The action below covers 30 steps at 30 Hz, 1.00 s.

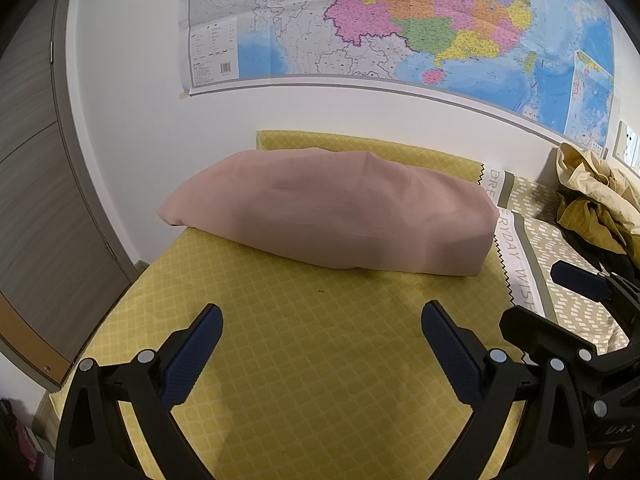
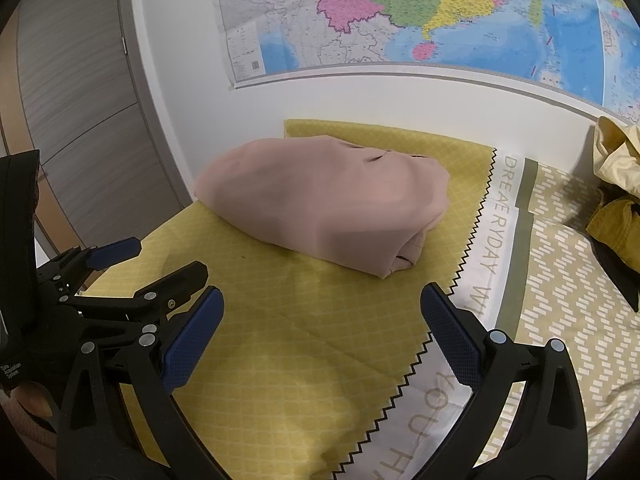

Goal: Fold large clothes

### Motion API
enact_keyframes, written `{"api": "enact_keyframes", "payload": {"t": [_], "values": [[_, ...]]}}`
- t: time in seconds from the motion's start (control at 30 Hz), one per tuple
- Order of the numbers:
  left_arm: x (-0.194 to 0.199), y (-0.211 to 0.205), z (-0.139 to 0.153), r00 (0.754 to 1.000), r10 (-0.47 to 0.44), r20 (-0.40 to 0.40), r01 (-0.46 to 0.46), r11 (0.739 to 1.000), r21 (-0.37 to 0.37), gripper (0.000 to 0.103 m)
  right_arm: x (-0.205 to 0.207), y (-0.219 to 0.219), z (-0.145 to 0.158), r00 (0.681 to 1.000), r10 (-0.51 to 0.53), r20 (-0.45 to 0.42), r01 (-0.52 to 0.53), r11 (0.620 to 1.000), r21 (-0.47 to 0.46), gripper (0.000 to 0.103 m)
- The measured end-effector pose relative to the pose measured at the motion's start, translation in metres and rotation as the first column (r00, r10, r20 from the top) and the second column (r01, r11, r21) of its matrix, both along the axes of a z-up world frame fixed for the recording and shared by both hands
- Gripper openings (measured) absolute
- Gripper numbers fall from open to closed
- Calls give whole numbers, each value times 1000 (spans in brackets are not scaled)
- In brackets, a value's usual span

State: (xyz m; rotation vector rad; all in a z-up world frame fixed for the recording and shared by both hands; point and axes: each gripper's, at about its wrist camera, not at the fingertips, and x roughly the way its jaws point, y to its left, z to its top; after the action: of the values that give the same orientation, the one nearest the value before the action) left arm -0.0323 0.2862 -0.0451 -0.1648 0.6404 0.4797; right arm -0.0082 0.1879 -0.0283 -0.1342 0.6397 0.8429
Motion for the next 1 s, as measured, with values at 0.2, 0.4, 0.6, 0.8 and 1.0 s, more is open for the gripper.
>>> {"api": "enact_keyframes", "payload": {"t": [0.2, 0.4, 0.6, 0.8, 1.0], "values": [[0, 0, 0, 1000, 2, 2, -2, 1000, -4, 96, 0, 0, 1, 1000, -2, -1, 2, 1000, 1, 97], [1, 0, 1, 1000, 1, 2, -1, 1000, -5, 96, -1, 0, 1, 1000, -3, 0, 3, 1000, 2, 97], [1, 0, 1, 1000, 2, 2, -2, 1000, -12, 96, -1, 0, 1, 1000, -7, -1, 7, 1000, 5, 97], [0, -2, 1, 1000, 17, 11, -17, 1000, 0, 96, -1, 0, 1, 1000, -10, -2, 10, 1000, 3, 97], [3, -3, -3, 1000, 3, -17, -4, 999, -54, 96, -1, -5, 4, 1000, -20, -7, 20, 1000, 9, 97]]}}
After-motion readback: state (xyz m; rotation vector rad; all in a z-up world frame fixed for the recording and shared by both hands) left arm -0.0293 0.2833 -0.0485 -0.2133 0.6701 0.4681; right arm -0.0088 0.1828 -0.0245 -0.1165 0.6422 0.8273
